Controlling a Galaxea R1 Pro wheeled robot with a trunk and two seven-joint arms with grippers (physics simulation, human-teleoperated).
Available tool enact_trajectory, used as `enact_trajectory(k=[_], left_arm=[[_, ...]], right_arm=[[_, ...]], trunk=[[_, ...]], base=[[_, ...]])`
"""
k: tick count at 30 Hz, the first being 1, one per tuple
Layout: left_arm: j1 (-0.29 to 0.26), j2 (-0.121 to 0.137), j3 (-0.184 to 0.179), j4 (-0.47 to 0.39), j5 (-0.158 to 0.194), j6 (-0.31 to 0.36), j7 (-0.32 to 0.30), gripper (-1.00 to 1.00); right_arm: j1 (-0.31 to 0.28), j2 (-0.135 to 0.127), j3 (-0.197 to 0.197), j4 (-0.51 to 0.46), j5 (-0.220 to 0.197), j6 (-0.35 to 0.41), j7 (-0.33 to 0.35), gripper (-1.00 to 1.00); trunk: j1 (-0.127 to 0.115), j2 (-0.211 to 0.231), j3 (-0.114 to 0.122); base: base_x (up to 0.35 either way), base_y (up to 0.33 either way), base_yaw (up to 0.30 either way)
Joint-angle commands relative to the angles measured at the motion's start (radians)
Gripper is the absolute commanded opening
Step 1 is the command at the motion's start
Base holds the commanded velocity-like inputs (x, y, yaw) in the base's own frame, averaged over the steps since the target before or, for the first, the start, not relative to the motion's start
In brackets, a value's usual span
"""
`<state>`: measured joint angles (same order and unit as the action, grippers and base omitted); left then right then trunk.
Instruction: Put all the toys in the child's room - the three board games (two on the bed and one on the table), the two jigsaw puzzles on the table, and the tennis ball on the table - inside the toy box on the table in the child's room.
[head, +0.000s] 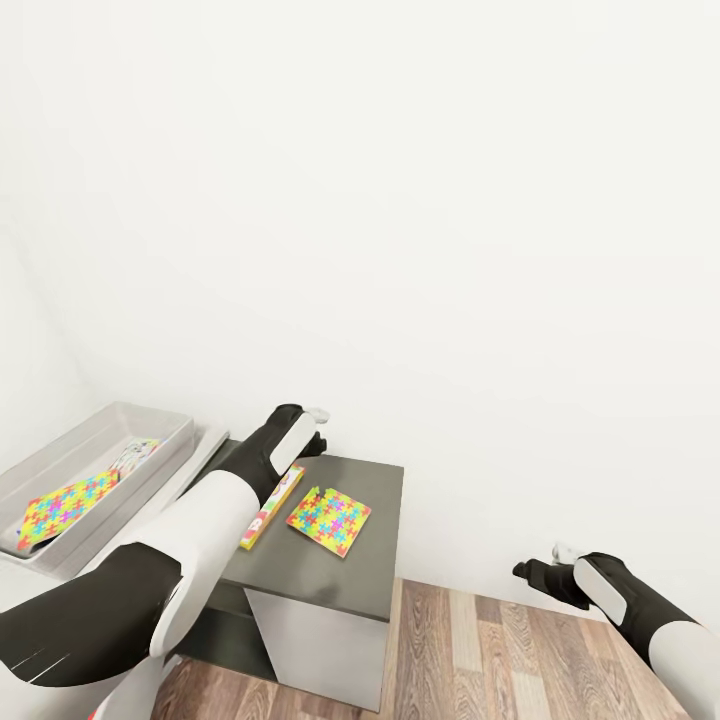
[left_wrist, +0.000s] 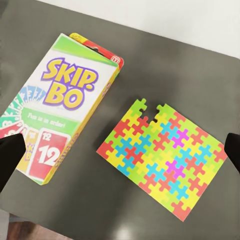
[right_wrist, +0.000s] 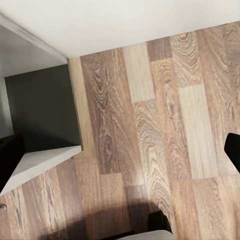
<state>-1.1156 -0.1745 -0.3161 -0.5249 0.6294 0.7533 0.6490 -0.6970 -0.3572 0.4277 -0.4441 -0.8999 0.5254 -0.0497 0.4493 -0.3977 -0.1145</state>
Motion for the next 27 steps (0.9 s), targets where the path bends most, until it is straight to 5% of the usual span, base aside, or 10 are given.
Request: enact_trajectory(k=[1,16,27], left_arm=[[-0.001,0.0,-0.003,0.0,0.009,0.001,0.009,1.0],[-0.001,0.0,-0.002,0.003,0.01,-0.001,-0.016,1.0],[-0.001,0.0,-0.003,0.103,-0.003,-0.106,-0.101,1.0]], right_arm=[[-0.001,-0.001,0.007,-0.002,-0.008,0.002,-0.005,1.0],[-0.001,-0.002,0.006,-0.002,-0.008,0.004,-0.004,1.0],[-0.001,0.004,0.008,-0.002,-0.008,0.004,-0.005,1.0]], trunk=[[0.001,-0.002,-0.002],[0.001,-0.002,-0.013],[0.001,-0.002,-0.031]], base=[[0.0,0.0,0.0],[0.0,0.0,0.0],[0.0,0.0,0.0]])
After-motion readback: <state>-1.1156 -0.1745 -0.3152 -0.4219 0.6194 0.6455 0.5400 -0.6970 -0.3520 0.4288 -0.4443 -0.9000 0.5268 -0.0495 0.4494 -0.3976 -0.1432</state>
